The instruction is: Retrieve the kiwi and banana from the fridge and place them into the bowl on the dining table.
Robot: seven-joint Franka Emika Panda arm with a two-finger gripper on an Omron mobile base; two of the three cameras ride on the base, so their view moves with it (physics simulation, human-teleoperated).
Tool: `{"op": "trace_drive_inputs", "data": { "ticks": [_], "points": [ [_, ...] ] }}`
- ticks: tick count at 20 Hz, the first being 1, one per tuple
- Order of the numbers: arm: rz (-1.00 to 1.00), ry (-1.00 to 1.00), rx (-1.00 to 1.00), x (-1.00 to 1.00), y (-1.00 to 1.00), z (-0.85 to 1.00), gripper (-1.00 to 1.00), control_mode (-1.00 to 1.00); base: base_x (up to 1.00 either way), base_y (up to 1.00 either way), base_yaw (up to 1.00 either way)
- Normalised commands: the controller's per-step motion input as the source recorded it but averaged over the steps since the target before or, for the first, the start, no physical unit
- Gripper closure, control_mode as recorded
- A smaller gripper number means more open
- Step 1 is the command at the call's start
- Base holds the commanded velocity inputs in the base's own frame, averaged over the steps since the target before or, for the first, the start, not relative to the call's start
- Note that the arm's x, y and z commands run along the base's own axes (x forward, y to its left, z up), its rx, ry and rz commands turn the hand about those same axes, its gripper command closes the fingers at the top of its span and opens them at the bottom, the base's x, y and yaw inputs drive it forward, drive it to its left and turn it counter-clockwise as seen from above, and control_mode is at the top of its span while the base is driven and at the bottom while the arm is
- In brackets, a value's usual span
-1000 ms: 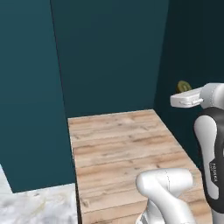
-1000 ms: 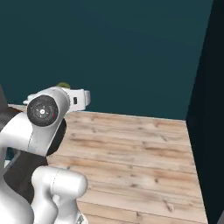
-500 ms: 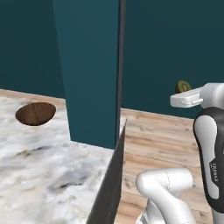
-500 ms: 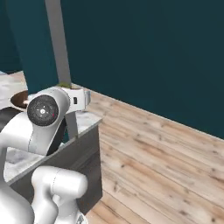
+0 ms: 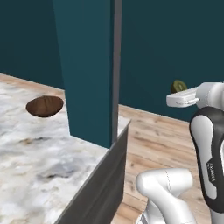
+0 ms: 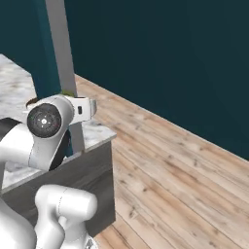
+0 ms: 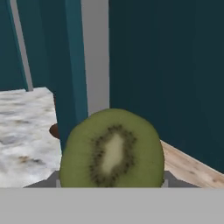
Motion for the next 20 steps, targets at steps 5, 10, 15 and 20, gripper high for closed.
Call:
{"op": "trace_drive_inputs", "data": {
  "ticks": [5,10,15,20],
  "points": [
    [0.0,0.0,0.0,0.0,0.0,0.0,1.0,1.0,0.72,-1.0,0.04],
    [0.0,0.0,0.0,0.0,0.0,0.0,1.0,1.0,1.0,-0.97,0.0],
    [0.0,0.0,0.0,0.0,0.0,0.0,1.0,1.0,1.0,-0.78,0.04],
    [0.0,0.0,0.0,0.0,0.0,0.0,1.0,1.0,1.0,-0.55,0.34]
  ]
}}
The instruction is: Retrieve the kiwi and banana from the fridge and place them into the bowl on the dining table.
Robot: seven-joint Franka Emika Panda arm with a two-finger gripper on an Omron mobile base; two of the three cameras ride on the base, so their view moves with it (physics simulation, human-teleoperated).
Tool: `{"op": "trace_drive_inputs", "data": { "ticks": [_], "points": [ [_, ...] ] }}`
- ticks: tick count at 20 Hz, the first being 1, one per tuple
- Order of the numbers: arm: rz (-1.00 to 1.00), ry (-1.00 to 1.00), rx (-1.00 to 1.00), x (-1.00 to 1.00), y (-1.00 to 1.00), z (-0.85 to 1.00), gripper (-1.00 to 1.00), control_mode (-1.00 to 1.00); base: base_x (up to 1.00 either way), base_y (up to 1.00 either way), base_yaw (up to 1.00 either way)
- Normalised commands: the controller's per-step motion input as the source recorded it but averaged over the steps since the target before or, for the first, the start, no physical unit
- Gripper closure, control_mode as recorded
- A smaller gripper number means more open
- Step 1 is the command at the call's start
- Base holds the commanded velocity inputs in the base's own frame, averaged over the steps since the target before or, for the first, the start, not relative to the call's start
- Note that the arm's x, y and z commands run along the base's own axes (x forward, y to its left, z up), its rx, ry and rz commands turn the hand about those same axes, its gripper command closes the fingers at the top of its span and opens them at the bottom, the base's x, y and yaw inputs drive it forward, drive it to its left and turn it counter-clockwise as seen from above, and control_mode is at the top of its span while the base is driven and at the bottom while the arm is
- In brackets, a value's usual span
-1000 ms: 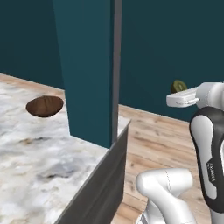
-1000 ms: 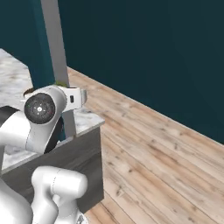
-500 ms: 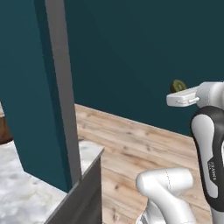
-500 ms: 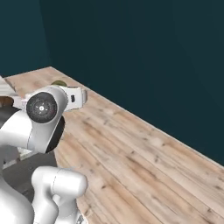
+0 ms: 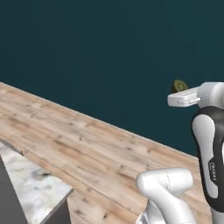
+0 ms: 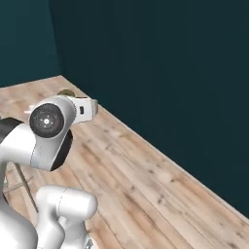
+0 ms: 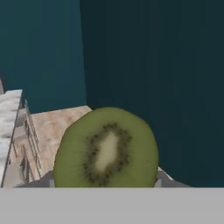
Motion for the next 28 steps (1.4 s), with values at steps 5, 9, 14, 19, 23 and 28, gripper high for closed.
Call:
{"op": "trace_drive_inputs", "data": {
  "ticks": [5,9,14,19,23,28],
  "points": [
    [0.0,0.0,0.0,0.0,0.0,0.0,1.0,1.0,0.85,-0.25,0.63],
    [0.0,0.0,0.0,0.0,0.0,0.0,1.0,1.0,0.65,0.0,0.76],
    [0.0,0.0,0.0,0.0,0.0,0.0,1.0,1.0,0.69,0.0,0.74],
    [0.0,0.0,0.0,0.0,0.0,0.0,1.0,1.0,0.83,-0.02,0.72],
    [0.0,0.0,0.0,0.0,0.0,0.0,1.0,1.0,0.94,-0.26,0.63],
    [0.0,0.0,0.0,0.0,0.0,0.0,1.0,1.0,0.81,-0.42,0.6]
  ]
}}
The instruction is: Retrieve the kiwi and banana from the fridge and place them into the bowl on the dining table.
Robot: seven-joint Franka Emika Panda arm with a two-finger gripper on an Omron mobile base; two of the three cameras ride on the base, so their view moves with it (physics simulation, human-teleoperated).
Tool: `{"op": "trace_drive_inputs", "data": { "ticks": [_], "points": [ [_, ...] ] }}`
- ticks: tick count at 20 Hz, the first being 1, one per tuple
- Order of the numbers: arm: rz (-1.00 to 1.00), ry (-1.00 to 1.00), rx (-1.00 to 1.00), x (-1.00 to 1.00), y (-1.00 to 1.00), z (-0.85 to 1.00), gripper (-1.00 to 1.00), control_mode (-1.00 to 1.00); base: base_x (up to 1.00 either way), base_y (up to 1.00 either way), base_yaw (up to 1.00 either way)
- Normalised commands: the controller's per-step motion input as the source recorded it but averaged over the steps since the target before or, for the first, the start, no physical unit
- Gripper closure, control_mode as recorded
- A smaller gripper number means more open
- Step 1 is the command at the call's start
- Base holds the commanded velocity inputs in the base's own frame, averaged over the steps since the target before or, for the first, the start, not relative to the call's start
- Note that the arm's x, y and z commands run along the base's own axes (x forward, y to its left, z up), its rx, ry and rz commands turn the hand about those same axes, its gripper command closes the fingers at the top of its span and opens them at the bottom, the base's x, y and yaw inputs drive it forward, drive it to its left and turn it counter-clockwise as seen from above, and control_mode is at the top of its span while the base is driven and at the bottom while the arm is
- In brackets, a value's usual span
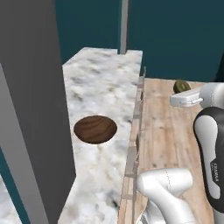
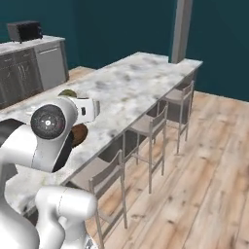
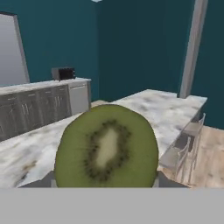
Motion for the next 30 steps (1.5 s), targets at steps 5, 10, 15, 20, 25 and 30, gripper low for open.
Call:
{"op": "trace_drive_inputs", "data": {
  "ticks": [5,10,15,20,25,30],
  "points": [
    [0.0,0.0,0.0,0.0,0.0,0.0,1.0,1.0,0.59,-0.51,0.59],
    [0.0,0.0,0.0,0.0,0.0,0.0,1.0,1.0,0.52,-0.43,0.59],
    [0.0,0.0,0.0,0.0,0.0,0.0,1.0,1.0,0.47,-0.22,0.56],
    [0.0,0.0,0.0,0.0,0.0,0.0,1.0,1.0,0.3,-0.16,0.38],
    [0.0,0.0,0.0,0.0,0.0,0.0,1.0,1.0,0.23,0.0,0.03],
    [0.0,0.0,0.0,0.0,0.0,0.0,1.0,1.0,0.17,0.0,0.0]
  ]
}}
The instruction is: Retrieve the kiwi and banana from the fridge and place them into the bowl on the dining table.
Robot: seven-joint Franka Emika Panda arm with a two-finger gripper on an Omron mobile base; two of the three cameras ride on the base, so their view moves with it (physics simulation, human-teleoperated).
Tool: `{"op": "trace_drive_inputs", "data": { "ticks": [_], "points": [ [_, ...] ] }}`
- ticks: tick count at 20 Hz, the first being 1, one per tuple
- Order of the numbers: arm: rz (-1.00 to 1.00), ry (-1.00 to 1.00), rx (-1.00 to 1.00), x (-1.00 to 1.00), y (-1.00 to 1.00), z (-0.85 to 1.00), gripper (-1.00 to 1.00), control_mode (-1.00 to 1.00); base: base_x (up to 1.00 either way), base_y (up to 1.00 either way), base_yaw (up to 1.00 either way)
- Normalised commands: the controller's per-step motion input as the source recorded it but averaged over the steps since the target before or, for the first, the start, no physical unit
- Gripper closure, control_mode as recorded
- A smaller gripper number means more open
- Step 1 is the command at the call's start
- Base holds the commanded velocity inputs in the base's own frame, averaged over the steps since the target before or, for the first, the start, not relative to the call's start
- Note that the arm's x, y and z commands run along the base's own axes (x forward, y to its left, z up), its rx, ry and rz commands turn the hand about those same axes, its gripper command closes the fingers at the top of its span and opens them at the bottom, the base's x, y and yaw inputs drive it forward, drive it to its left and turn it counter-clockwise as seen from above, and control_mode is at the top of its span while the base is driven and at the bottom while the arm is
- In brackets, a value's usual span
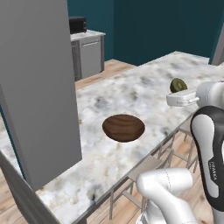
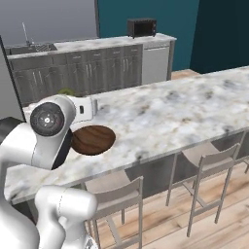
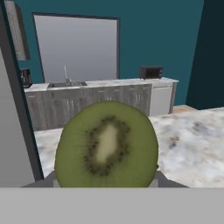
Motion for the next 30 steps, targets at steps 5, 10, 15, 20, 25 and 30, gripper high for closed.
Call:
{"op": "trace_drive_inputs", "data": {
  "ticks": [5,10,15,20,25,30],
  "points": [
    [0.0,0.03,0.0,0.14,0.0,-0.02,1.0,-1.0,0.25,0.0,0.0],
    [0.0,0.26,0.0,0.74,0.0,-0.34,1.0,-1.0,0.0,0.0,0.0],
    [0.0,0.38,-0.02,0.72,0.0,-0.64,1.0,-1.0,0.0,0.0,0.0],
    [0.01,0.35,-0.03,0.48,0.0,-0.75,1.0,-1.0,0.0,0.0,0.0],
    [0.05,0.32,-0.05,0.4,0.14,-0.86,1.0,-1.0,0.0,0.0,0.0],
    [0.04,0.23,-0.03,0.39,0.27,-0.71,1.0,-1.0,0.0,0.0,0.0]
  ]
}}
